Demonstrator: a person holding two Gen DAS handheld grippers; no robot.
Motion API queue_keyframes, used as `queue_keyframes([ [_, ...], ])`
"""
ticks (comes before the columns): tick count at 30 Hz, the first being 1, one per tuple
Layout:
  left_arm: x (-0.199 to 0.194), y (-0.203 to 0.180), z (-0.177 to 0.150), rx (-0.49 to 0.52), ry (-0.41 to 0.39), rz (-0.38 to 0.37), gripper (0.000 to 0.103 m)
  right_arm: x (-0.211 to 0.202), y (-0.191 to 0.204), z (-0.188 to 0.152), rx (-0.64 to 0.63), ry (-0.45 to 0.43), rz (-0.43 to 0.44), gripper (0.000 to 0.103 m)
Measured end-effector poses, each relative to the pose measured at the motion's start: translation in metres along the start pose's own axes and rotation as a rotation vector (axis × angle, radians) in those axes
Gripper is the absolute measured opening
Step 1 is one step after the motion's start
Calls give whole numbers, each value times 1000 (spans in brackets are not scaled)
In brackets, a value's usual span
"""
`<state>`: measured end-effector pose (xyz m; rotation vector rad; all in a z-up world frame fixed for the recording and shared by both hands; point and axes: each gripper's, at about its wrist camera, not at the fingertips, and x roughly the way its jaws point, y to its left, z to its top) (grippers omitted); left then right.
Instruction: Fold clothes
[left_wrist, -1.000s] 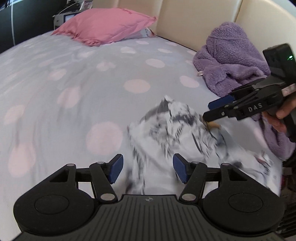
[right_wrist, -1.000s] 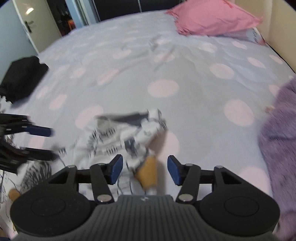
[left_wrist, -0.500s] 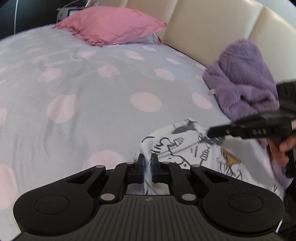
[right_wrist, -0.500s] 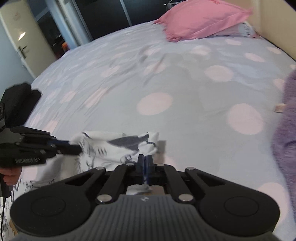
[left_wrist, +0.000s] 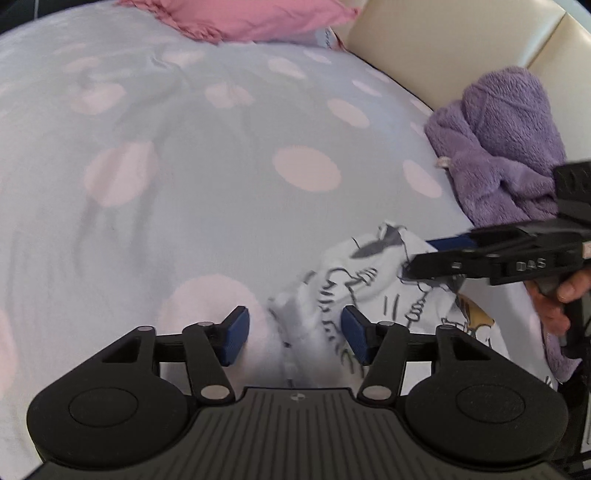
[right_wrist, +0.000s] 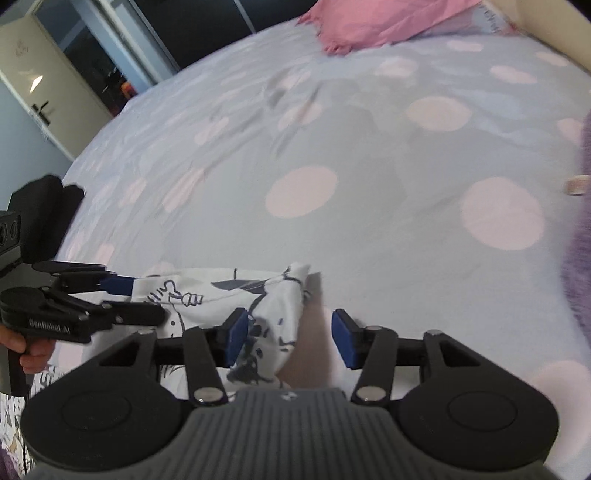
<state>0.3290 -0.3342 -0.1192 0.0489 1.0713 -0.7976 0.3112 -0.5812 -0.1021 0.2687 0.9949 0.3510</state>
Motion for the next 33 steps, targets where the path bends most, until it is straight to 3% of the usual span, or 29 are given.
queue_keyframes([
  [2,5,-5,-1,34,-25,17,51,11,5,1,-28,12,4,55],
  [4,6,-9,-1,61,-37,19,46,19,11,3,-58,16,16,47],
  [6,7,-13,-1,86,-48,14,26,23,17,5,-88,28,33,7],
  [8,1,-17,1,107,-52,-17,10,21,23,6,-115,37,31,8],
  [11,-14,-28,2,162,-95,-29,8,5,30,7,-168,22,31,8],
  [19,-75,-71,-20,350,-208,-90,7,-70,53,-9,-344,-52,87,8],
  [25,-101,-110,-69,503,-286,-94,7,-118,76,-48,-498,-64,87,8],
  [29,-100,-123,-103,578,-267,-84,7,-132,85,-83,-550,-57,68,15],
  [33,-96,-132,-131,616,-221,-106,11,-129,86,-118,-561,7,37,18],
])
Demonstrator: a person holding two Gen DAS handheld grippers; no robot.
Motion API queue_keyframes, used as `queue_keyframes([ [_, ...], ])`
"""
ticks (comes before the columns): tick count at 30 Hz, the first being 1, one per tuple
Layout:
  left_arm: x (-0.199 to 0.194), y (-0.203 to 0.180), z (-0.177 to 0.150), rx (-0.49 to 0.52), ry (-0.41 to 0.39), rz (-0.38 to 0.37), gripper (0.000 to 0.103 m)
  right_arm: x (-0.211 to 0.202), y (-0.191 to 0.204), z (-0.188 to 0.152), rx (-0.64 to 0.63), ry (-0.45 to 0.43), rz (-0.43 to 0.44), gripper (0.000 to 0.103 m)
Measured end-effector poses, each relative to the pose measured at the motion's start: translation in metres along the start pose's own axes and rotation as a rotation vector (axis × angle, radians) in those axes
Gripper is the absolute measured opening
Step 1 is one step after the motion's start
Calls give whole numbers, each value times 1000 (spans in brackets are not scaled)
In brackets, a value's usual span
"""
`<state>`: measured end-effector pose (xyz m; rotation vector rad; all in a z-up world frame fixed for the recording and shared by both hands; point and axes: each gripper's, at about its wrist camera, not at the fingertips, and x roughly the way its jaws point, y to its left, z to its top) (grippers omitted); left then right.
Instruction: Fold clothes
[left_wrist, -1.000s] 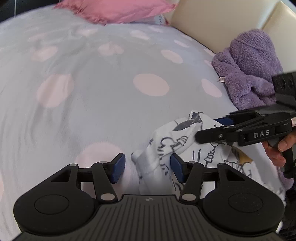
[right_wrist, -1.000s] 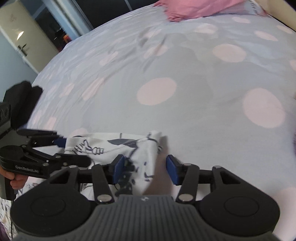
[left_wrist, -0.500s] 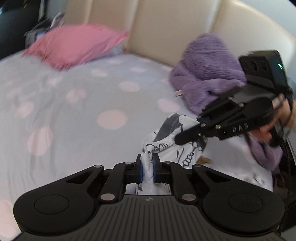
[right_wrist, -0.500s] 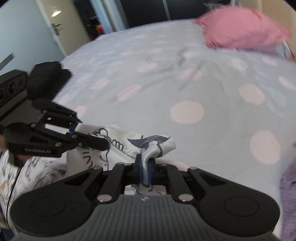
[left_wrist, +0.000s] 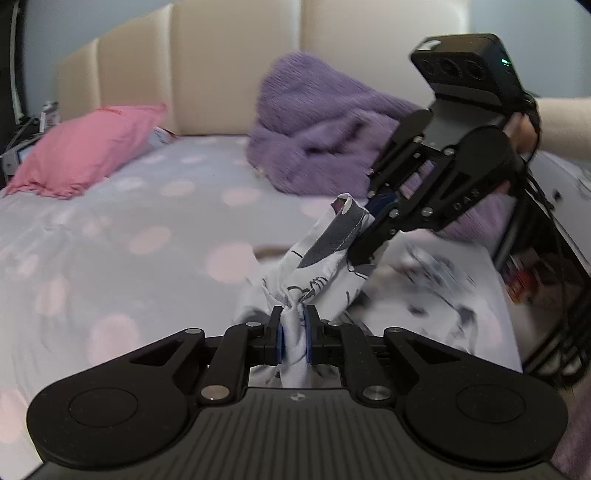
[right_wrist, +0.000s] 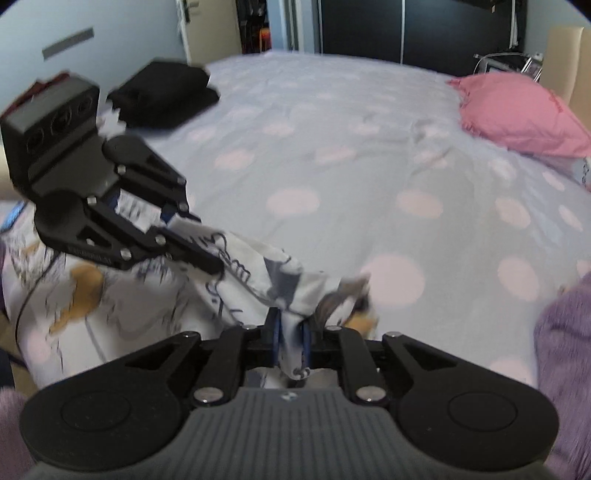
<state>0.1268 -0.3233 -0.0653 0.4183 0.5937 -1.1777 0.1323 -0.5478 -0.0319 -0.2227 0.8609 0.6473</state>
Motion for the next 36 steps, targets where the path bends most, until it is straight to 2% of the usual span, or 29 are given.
queue_keyframes([
  [2,-2,-11,-8,11,14,-26,18,0,6,-11,8,29,-3,24],
  [4,-5,-21,-16,15,28,-57,25,-2,11,-20,16,59,-5,25],
  [6,-8,-28,-24,9,42,-75,32,-6,15,-27,14,81,-10,40],
  [10,-24,-37,-40,-24,47,-92,37,-20,18,-35,38,95,5,42],
  [15,-37,-21,-43,-123,21,-18,38,-34,8,-32,174,-6,-23,42],
  [18,-30,-14,-35,-167,31,40,38,-29,6,-24,229,-63,-35,40],
  [20,-21,-18,-29,-144,45,62,40,-19,8,-18,216,-57,-49,39],
  [23,1,-29,-24,-89,99,107,41,1,8,-13,196,7,-92,37],
  [25,14,-32,-27,-73,146,124,38,13,7,-15,188,49,-80,32],
  [26,18,-33,-29,-68,165,122,32,17,9,-16,174,74,-85,26],
  [27,22,-34,-32,-61,181,124,26,20,12,-18,157,91,-83,11],
  [28,23,-35,-34,-54,190,133,22,22,15,-19,139,106,-81,4],
  [29,22,-35,-35,-55,193,141,11,20,19,-21,120,106,-87,4],
  [30,18,-33,-36,-66,188,141,8,16,22,-23,101,93,-97,3],
  [36,-14,-24,-39,-103,142,119,5,-20,36,-28,55,9,-111,3],
])
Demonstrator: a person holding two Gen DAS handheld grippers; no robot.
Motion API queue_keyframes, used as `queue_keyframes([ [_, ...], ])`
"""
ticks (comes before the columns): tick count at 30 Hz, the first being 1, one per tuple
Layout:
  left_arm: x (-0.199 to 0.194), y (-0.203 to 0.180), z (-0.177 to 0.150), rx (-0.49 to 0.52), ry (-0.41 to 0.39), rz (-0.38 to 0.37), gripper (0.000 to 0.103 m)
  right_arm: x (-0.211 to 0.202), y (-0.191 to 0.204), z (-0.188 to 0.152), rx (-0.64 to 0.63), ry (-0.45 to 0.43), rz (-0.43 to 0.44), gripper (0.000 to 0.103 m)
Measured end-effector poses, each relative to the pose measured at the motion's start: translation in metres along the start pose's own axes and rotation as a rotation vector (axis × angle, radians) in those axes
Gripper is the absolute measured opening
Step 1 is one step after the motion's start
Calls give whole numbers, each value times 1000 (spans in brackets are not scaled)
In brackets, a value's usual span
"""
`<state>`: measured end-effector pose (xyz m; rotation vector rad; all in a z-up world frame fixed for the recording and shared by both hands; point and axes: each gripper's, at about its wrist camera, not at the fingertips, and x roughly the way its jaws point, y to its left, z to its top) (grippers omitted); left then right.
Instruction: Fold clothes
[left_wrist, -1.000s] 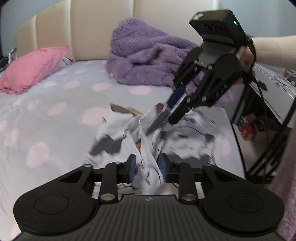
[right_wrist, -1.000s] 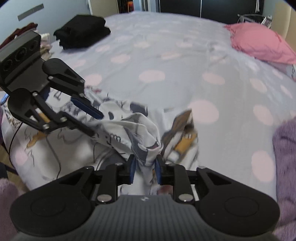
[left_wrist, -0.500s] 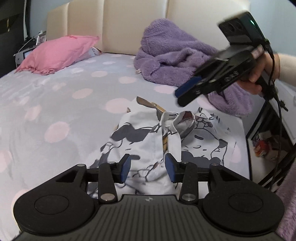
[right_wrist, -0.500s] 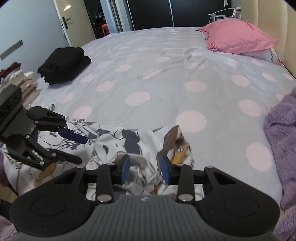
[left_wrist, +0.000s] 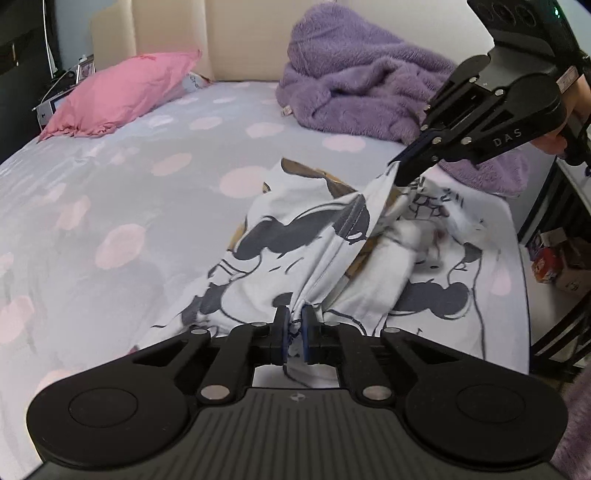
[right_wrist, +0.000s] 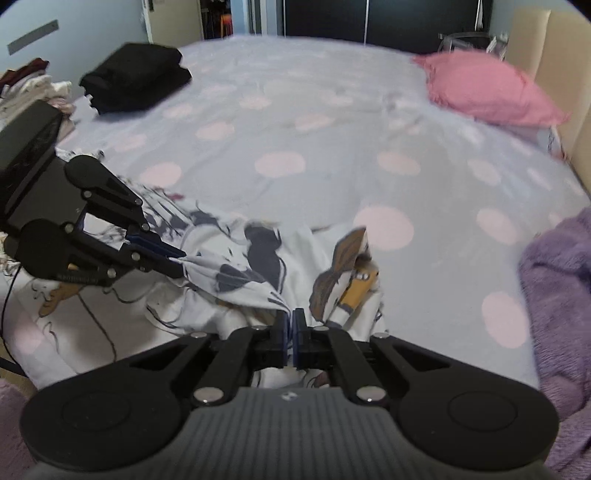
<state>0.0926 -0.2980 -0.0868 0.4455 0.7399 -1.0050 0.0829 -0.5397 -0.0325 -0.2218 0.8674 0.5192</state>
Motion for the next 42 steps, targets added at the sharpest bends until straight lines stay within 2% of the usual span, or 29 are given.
queue_keyframes([
  [2,-2,0,-5,1,11,-28,5,3,5,-4,-34,37,0,3],
  [5,3,-3,-13,-4,39,-45,8,22,11,-13,-58,142,-12,4],
  [8,-5,0,-20,-20,30,-48,17,30,14,-21,-53,200,-18,11],
  [9,-11,3,-23,-22,21,-45,20,29,13,-22,-43,203,-14,21],
  [11,-20,11,-27,-29,13,-22,23,20,9,-22,-11,178,-20,35],
  [14,-30,26,-32,-41,6,28,23,7,-4,-17,78,110,-20,35],
  [16,-29,33,-31,-30,8,90,23,2,-14,-13,169,56,-34,37],
  [17,-28,33,-30,-10,10,124,23,3,-20,-11,215,33,-45,39],
  [19,-24,30,-29,64,6,190,29,9,-32,-6,311,-3,-63,43],
  [20,-22,26,-28,110,3,217,39,12,-38,-4,353,-19,-65,43],
  [21,-19,22,-29,162,2,238,45,15,-44,-3,394,-31,-63,44],
  [25,-2,8,-33,350,26,294,45,34,-63,-1,510,-46,-31,52],
  [30,14,2,-37,478,20,295,45,57,-77,-1,601,-38,31,55],
  [34,28,3,-29,517,-1,297,44,72,-81,-3,635,-39,79,56],
  [37,37,1,-21,532,-15,275,32,79,-81,-2,650,-51,94,53],
  [38,39,1,-20,529,-14,274,24,81,-81,-2,645,-61,90,41],
  [39,41,2,-18,526,-13,273,15,81,-80,0,636,-70,87,19],
  [40,43,3,-17,524,-12,272,12,81,-80,1,625,-79,84,11],
  [42,41,9,-15,492,-24,270,6,82,-79,4,604,-97,78,8],
])
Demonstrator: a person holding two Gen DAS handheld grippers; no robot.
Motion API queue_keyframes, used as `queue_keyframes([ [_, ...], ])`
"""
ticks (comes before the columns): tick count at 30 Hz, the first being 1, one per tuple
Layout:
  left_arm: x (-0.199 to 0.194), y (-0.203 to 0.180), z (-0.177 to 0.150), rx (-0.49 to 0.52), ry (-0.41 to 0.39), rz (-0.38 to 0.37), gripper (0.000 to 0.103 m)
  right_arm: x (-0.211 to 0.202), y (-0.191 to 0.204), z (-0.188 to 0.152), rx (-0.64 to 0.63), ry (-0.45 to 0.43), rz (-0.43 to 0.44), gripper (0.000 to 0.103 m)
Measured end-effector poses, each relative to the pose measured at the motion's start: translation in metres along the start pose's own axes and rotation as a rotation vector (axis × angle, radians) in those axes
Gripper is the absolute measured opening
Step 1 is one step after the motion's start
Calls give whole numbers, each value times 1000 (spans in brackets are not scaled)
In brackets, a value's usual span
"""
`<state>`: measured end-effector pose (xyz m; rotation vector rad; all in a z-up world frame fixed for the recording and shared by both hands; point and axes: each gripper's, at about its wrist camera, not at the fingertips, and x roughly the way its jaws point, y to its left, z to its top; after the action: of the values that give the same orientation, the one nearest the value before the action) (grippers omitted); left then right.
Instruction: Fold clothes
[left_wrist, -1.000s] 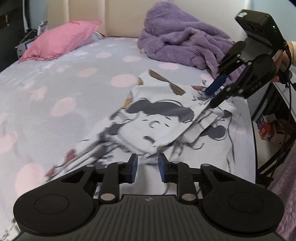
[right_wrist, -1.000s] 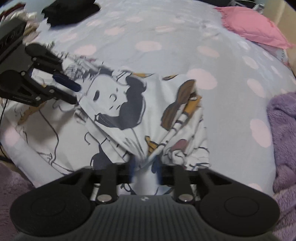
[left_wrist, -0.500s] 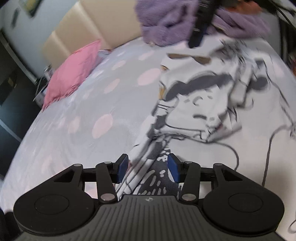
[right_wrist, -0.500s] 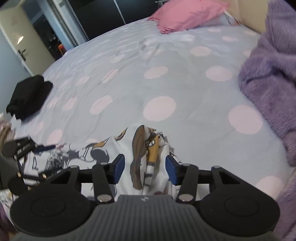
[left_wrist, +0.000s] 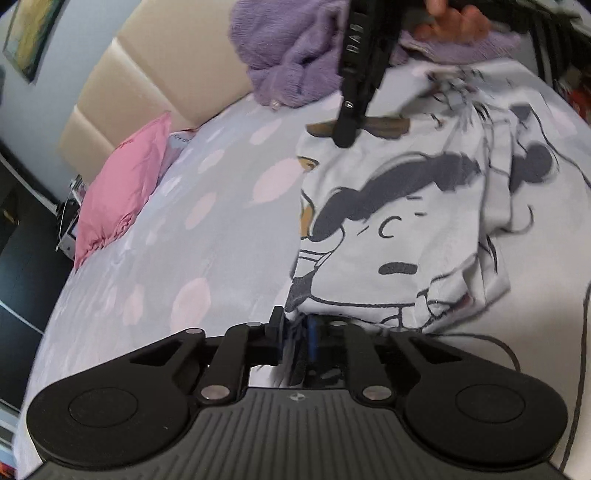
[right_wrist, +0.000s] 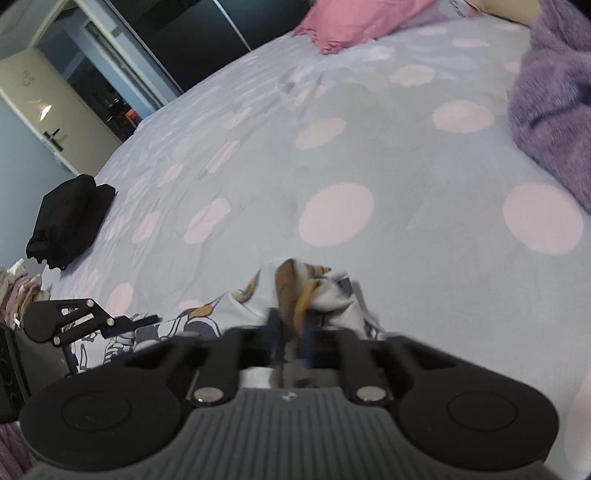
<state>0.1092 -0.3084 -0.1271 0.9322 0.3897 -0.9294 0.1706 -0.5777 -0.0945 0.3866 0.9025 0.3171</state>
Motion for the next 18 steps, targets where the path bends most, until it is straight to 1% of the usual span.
queue_keyframes([
  [2,0,14,-3,-55,-2,8,5,-1,1,5,-14,-35,8,6],
  [5,6,41,-5,-182,19,-5,4,0,-2,17,-7,-97,23,5],
  [6,11,50,-6,-236,31,-22,4,4,-4,20,-3,-101,17,5],
  [7,15,56,-6,-266,42,-35,4,10,-5,22,-7,-92,4,5],
  [11,32,58,-12,-274,79,-70,4,31,-11,23,-16,-62,-45,5],
  [13,33,57,-16,-278,73,-71,4,38,-15,22,-13,-45,-67,5],
  [16,27,56,-16,-284,62,-65,6,36,-18,25,8,-49,-86,6],
  [17,24,56,-16,-283,62,-61,11,33,-17,26,0,-52,-103,10],
  [18,21,56,-16,-282,62,-57,17,30,-16,26,-12,-54,-122,20],
])
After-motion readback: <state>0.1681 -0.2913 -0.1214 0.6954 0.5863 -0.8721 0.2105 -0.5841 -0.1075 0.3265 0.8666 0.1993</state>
